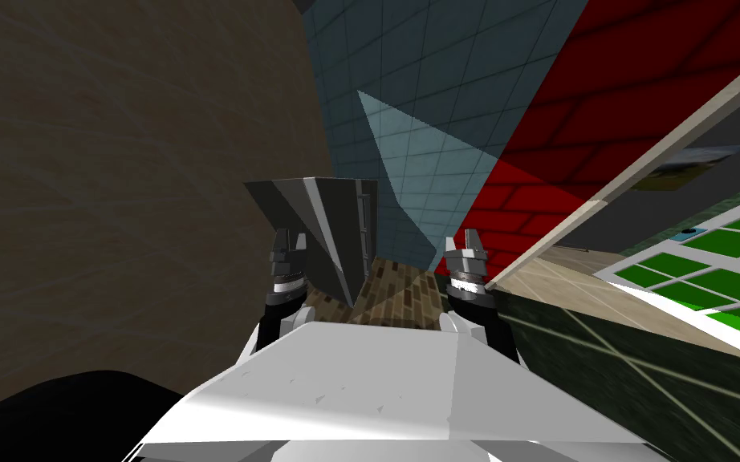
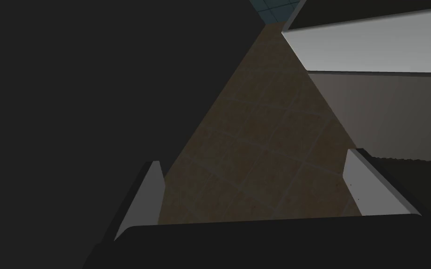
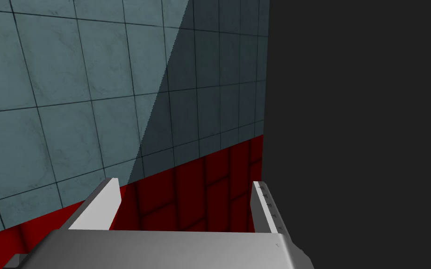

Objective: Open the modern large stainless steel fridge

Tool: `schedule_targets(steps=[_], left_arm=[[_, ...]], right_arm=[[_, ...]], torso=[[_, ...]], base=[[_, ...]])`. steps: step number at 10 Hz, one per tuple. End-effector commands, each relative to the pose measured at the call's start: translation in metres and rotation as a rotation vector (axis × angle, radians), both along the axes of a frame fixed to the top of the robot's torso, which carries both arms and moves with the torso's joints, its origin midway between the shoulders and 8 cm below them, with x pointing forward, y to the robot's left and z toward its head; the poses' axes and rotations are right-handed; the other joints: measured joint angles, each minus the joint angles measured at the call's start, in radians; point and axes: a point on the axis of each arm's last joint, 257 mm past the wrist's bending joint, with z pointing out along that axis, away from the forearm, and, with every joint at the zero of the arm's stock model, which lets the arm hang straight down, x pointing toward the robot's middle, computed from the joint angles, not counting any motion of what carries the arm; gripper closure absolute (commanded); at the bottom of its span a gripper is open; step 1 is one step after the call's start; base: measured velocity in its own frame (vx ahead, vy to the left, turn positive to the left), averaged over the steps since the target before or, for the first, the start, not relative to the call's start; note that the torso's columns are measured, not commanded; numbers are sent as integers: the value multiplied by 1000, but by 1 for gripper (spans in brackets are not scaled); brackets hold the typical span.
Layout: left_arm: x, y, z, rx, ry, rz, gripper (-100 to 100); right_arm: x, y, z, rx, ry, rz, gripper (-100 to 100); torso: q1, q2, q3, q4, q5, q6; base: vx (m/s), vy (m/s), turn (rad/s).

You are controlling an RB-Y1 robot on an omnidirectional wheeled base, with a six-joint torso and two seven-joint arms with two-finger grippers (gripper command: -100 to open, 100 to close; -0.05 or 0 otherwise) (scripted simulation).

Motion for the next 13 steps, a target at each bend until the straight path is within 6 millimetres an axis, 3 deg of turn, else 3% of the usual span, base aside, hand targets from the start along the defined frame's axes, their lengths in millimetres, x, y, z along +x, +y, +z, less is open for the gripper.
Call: schedule_targets(steps=[1,9,10,13], left_arm=[[0,0,0,0,0,0,0],[0,0,0,0,0,0,0],[7,-3,-2,18,11,-23,-100],[32,-5,-10,38,48,-77,-100]], right_arm=[[0,0,0,0,0,0,0],[0,0,0,0,0,0,0],[0,0,0,0,0,0,0],[0,0,0,0,0,0,0]], torso=[[0,41,-82,41,0,0],[0,618,-1234,617,0,0],[0,691,-1382,691,0,0],[-2,735,-1476,736,-1,0]], base=[[0,0,0],[0,0,0],[15,-14,33],[33,-57,69]])
